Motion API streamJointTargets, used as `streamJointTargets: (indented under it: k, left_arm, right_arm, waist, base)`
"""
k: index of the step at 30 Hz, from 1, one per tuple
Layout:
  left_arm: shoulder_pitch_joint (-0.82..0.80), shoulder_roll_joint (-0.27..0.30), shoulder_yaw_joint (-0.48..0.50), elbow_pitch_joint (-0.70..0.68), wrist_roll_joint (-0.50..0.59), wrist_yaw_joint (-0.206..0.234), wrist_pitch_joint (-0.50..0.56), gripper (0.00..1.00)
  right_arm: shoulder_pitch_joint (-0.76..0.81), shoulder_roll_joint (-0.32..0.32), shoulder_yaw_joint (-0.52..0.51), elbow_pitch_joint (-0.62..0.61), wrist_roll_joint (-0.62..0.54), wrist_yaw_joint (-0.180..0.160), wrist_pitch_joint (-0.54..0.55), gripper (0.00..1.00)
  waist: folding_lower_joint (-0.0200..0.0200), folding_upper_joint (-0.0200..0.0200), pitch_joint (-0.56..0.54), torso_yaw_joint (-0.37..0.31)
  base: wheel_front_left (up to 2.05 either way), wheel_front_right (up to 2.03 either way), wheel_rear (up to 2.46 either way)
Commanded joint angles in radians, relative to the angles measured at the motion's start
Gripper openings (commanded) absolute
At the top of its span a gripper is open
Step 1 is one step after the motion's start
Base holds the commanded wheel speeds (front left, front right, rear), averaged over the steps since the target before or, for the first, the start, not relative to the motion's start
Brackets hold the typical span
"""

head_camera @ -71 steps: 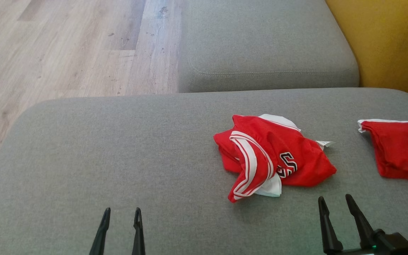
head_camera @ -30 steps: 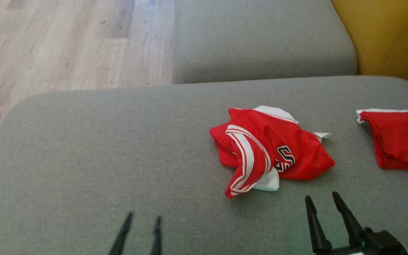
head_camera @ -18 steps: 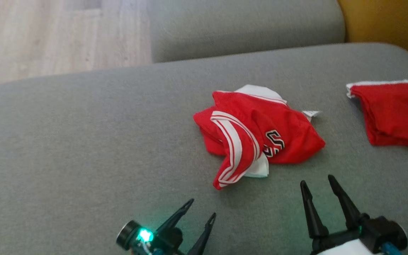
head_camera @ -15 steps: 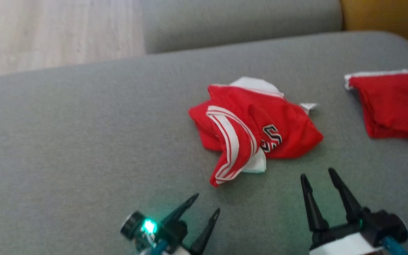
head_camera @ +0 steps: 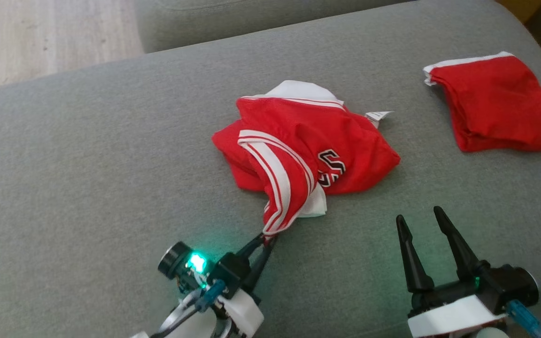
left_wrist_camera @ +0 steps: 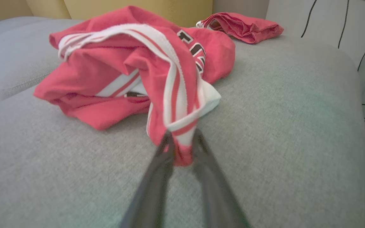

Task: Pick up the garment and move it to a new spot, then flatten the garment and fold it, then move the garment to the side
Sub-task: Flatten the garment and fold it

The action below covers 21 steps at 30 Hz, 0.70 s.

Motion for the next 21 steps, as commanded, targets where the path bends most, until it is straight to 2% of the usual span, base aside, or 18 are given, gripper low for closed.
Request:
streamJointTargets:
  k: [1, 7, 10, 17, 21]
  left_arm:
    - [-0.045, -0.002, 0.020, -0.035, -0.002, -0.006, -0.010, 0.00]
    - [-0.074, -0.002, 0.005, -0.134, -0.060, -0.027, -0.010, 0.00]
    - [-0.137, -0.002, -0.022, -0.204, -0.107, -0.037, -0.010, 0.00]
    - [-0.473, 0.000, -0.078, -0.257, -0.233, -0.041, -0.010, 0.00]
    - [-0.673, 0.008, -0.033, -0.258, -0.337, -0.041, -0.010, 0.00]
  right_arm:
    - [-0.042, -0.009, 0.025, -0.030, -0.007, 0.007, -0.011, 1.00]
    - [-0.041, -0.006, 0.031, -0.022, -0.006, 0.007, -0.011, 1.00]
    - [-0.038, -0.002, 0.040, -0.018, -0.004, 0.007, -0.011, 1.00]
    - [-0.035, 0.006, 0.066, -0.010, 0.003, 0.007, -0.011, 1.00]
    - [-0.026, 0.009, 0.071, -0.005, 0.004, 0.007, -0.011, 1.00]
  waist:
    - [-0.0001, 0.0000, -0.002, -0.012]
    - [-0.0001, 0.0000, -0.025, -0.041]
    - [-0.0001, 0.0000, -0.043, -0.059]
    - [-0.0001, 0.0000, -0.073, -0.095]
    - [-0.0001, 0.0000, -0.090, -0.100]
  base:
    - [0.00, 0.00, 0.00]
    - [0.00, 0.00, 0.00]
    - [0.00, 0.00, 0.00]
    - [0.00, 0.00, 0.00]
    - [0.00, 0.00, 0.00]
